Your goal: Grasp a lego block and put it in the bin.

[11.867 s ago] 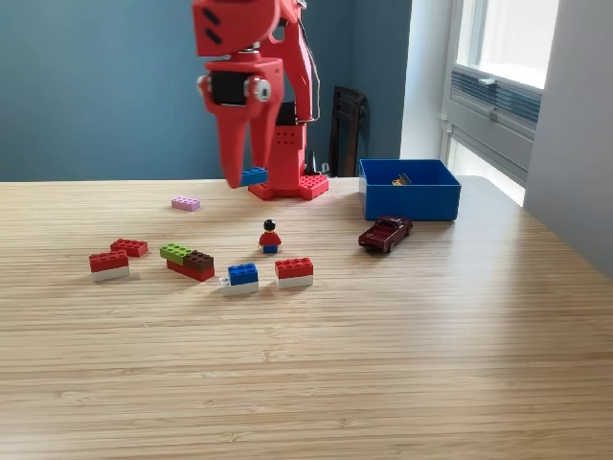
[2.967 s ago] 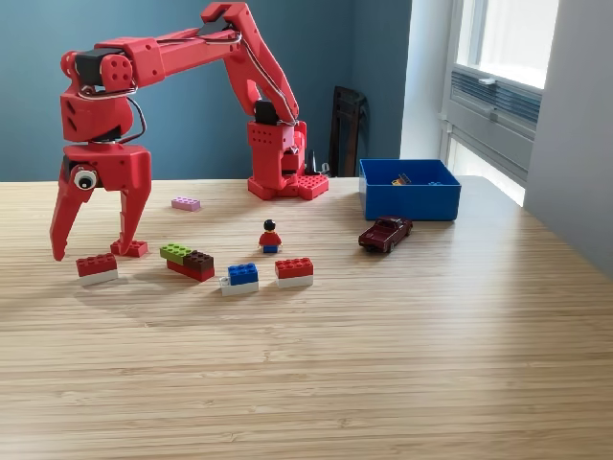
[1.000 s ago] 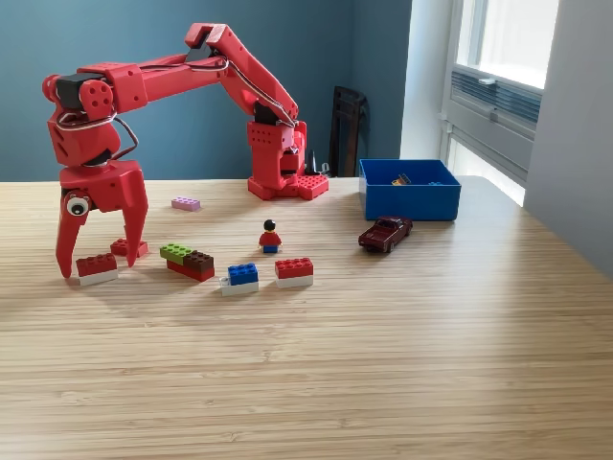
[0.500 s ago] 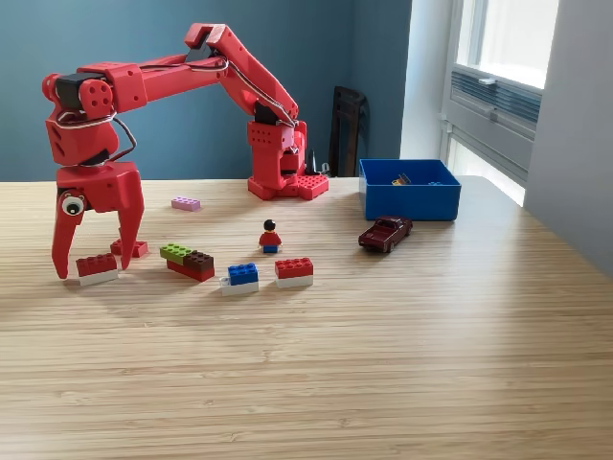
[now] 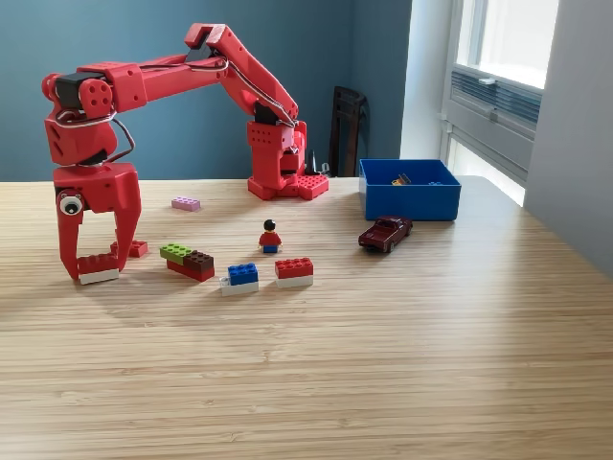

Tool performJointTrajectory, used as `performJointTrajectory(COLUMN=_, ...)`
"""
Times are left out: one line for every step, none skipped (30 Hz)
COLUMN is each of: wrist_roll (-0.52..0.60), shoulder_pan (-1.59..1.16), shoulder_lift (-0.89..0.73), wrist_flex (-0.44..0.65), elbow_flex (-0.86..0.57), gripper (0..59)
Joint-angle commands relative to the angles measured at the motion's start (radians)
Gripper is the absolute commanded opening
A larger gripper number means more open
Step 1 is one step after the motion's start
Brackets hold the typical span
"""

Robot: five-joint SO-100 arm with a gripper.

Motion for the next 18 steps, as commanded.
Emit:
performJointTrajectory(wrist_roll=0.000, shoulder_pan=0.003, shoulder_lift=0.000, wrist_flex=-0.015, elbow_flex=-0.034, gripper=0.1)
performJointTrajectory(wrist_roll=-0.003, shoulder_pan=0.005, shoulder_lift=0.000, wrist_flex=-0.015, elbow_flex=-0.031, gripper=0.1)
performJointTrajectory(wrist_roll=-0.003, shoulder_pan=0.006, shoulder_lift=0.000, wrist_flex=-0.014, elbow_flex=-0.029, gripper=0.1)
performJointTrajectory(wrist_roll=-0.005, shoulder_pan=0.008, shoulder_lift=0.002, wrist_flex=-0.012, elbow_flex=-0.028, gripper=0.1)
performJointTrajectory(wrist_roll=-0.006, shoulder_pan=0.009, shoulder_lift=0.005, wrist_flex=-0.011, elbow_flex=-0.025, gripper=0.1)
performJointTrajectory(wrist_roll=-0.011, shoulder_pan=0.008, shoulder_lift=0.008, wrist_flex=-0.008, elbow_flex=-0.023, gripper=0.1)
performJointTrajectory(wrist_roll=-0.018, shoulder_pan=0.006, shoulder_lift=0.009, wrist_flex=-0.005, elbow_flex=-0.021, gripper=0.1)
performJointTrajectory(wrist_roll=-0.026, shoulder_pan=0.000, shoulder_lift=0.011, wrist_flex=0.000, elbow_flex=-0.020, gripper=0.1)
performJointTrajectory(wrist_roll=-0.029, shoulder_pan=-0.009, shoulder_lift=0.011, wrist_flex=0.002, elbow_flex=-0.011, gripper=0.1)
performJointTrajectory(wrist_roll=-0.034, shoulder_pan=-0.020, shoulder_lift=0.012, wrist_flex=0.002, elbow_flex=0.003, gripper=0.1)
performJointTrajectory(wrist_roll=-0.040, shoulder_pan=-0.031, shoulder_lift=0.012, wrist_flex=0.002, elbow_flex=0.021, gripper=0.1)
performJointTrajectory(wrist_roll=-0.044, shoulder_pan=-0.043, shoulder_lift=0.014, wrist_flex=0.006, elbow_flex=0.038, gripper=0.1)
performJointTrajectory(wrist_roll=-0.051, shoulder_pan=-0.055, shoulder_lift=0.015, wrist_flex=0.018, elbow_flex=0.051, gripper=0.1)
performJointTrajectory(wrist_roll=-0.057, shoulder_pan=-0.058, shoulder_lift=0.017, wrist_flex=0.041, elbow_flex=0.046, gripper=0.1)
performJointTrajectory(wrist_roll=-0.058, shoulder_pan=-0.058, shoulder_lift=0.021, wrist_flex=0.086, elbow_flex=0.014, gripper=0.1)
performJointTrajectory(wrist_roll=-0.058, shoulder_pan=-0.072, shoulder_lift=0.035, wrist_flex=0.129, elbow_flex=-0.023, gripper=0.1)
performJointTrajectory(wrist_roll=-0.060, shoulder_pan=-0.086, shoulder_lift=0.060, wrist_flex=0.155, elbow_flex=-0.043, gripper=0.1)
performJointTrajectory(wrist_roll=-0.066, shoulder_pan=-0.100, shoulder_lift=0.095, wrist_flex=0.172, elbow_flex=-0.048, gripper=0.1)
